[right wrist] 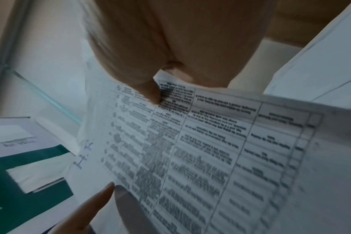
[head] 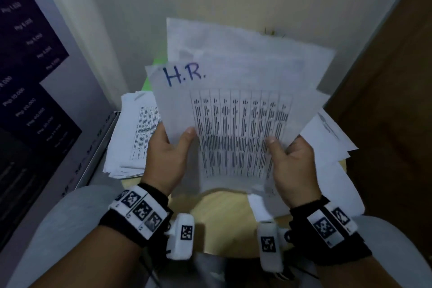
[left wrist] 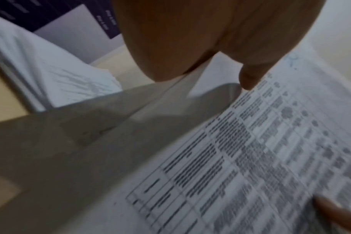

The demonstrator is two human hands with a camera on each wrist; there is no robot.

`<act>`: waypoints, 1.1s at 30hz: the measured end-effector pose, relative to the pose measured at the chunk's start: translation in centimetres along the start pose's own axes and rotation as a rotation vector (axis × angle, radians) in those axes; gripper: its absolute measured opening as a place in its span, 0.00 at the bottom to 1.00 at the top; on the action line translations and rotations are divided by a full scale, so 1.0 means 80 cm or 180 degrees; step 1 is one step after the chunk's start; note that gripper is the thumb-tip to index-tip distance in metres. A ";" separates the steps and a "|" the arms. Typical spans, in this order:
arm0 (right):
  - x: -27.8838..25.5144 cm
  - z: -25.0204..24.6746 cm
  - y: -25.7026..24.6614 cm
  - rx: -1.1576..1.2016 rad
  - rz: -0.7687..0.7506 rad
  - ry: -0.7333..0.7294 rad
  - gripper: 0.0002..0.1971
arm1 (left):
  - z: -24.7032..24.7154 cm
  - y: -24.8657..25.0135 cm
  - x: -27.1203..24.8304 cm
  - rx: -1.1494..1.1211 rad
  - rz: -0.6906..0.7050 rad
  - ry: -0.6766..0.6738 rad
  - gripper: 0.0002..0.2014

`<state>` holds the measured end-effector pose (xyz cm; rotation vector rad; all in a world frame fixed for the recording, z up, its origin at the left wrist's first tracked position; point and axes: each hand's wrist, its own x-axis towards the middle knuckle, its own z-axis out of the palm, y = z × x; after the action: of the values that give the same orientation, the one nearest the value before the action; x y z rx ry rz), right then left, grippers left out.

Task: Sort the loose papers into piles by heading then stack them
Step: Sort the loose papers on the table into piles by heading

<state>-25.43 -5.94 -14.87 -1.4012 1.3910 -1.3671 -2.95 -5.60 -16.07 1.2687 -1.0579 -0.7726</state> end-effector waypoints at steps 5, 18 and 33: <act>-0.007 0.003 -0.019 0.0408 -0.0290 0.0403 0.11 | 0.012 0.020 -0.013 0.0019 0.0760 0.0046 0.20; -0.002 0.017 0.051 0.0792 0.0551 0.0415 0.21 | 0.022 -0.030 -0.010 -0.0498 0.0033 -0.0381 0.18; -0.010 0.031 0.110 -0.0485 0.1111 -0.0136 0.13 | 0.018 -0.081 -0.002 0.0916 -0.0963 -0.0700 0.15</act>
<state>-24.72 -6.98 -23.92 -1.2023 1.6486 -1.0184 -3.77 -7.08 -22.47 1.6425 -1.1998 -1.0340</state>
